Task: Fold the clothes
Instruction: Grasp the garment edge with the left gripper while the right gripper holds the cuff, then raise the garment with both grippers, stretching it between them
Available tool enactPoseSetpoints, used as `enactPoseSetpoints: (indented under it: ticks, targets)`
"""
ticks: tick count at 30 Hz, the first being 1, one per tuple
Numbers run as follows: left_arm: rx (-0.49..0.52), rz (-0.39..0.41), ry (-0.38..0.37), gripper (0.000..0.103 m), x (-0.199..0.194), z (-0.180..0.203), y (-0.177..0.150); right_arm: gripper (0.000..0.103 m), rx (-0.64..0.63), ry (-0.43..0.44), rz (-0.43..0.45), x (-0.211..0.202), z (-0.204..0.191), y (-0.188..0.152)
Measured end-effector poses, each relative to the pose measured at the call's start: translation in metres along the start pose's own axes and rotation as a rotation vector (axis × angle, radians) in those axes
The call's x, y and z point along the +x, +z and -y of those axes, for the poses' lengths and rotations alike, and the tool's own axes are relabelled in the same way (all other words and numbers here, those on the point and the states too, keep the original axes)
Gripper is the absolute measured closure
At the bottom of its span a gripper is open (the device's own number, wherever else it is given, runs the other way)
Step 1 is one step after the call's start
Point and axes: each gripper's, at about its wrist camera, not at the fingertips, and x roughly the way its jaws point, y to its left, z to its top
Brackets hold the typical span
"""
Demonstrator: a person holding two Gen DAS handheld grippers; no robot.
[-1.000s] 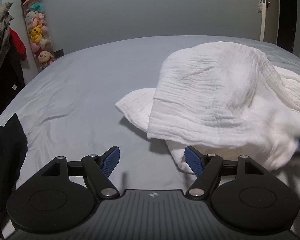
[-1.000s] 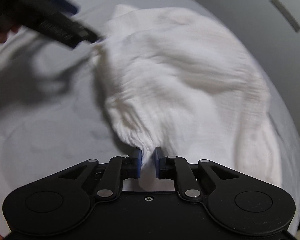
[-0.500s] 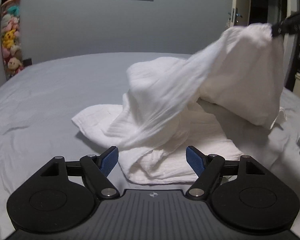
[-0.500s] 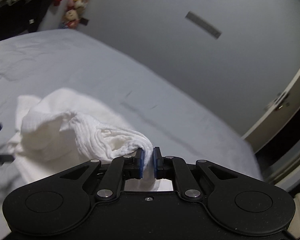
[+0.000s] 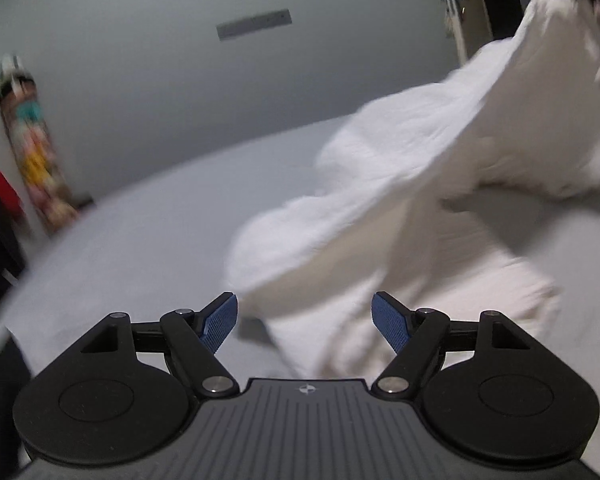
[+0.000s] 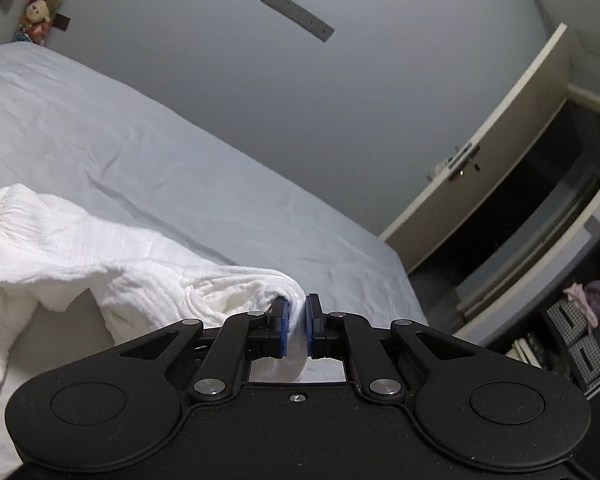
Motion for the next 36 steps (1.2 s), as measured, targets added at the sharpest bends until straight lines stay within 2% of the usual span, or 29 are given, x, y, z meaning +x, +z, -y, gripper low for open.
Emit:
enactPoseSetpoints:
  ticks: [4, 11, 15, 18, 20, 21, 24, 29, 31, 36]
  targets:
    - [-0.016, -0.04, 0.016, 0.041, 0.016, -0.014, -0.001, 0.097, 0.011, 0.006, -0.005, 0.009, 0.004, -0.004]
    - [0.037, 0.003, 0.065, 0.043, 0.042, -0.035, 0.019, 0.097, 0.005, 0.032, -0.007, 0.027, -0.004, -0.009]
    - [0.135, -0.034, 0.009, 0.059, 0.059, -0.031, 0.012, 0.097, 0.009, 0.03, -0.018, 0.03, -0.007, -0.014]
    - [0.195, -0.039, -0.017, 0.063, 0.064, -0.019, 0.006, 0.097, 0.029, 0.012, -0.023, 0.036, -0.005, -0.014]
    - [0.194, -0.04, -0.018, 0.078, 0.068, -0.014, 0.008, 0.097, 0.05, -0.002, -0.021, 0.036, -0.005, -0.014]
    - [0.188, -0.054, -0.035, 0.091, 0.071, -0.014, 0.01, 0.097, 0.054, -0.006, -0.021, 0.036, -0.004, -0.014]
    - [0.14, -0.067, -0.038, 0.098, 0.072, -0.032, 0.019, 0.097, 0.061, -0.016, -0.031, 0.036, -0.005, -0.011]
    - [0.095, -0.046, -0.059, 0.098, 0.048, -0.087, 0.051, 0.097, 0.072, -0.021, 0.01, 0.014, -0.004, 0.003]
    - [0.094, -0.017, -0.03, 0.099, 0.026, -0.109, 0.069, 0.097, 0.073, -0.018, 0.046, -0.004, -0.005, 0.011]
    - [0.02, 0.044, 0.034, 0.099, -0.041, -0.165, 0.118, 0.097, 0.102, -0.005, 0.101, -0.039, 0.0, 0.023]
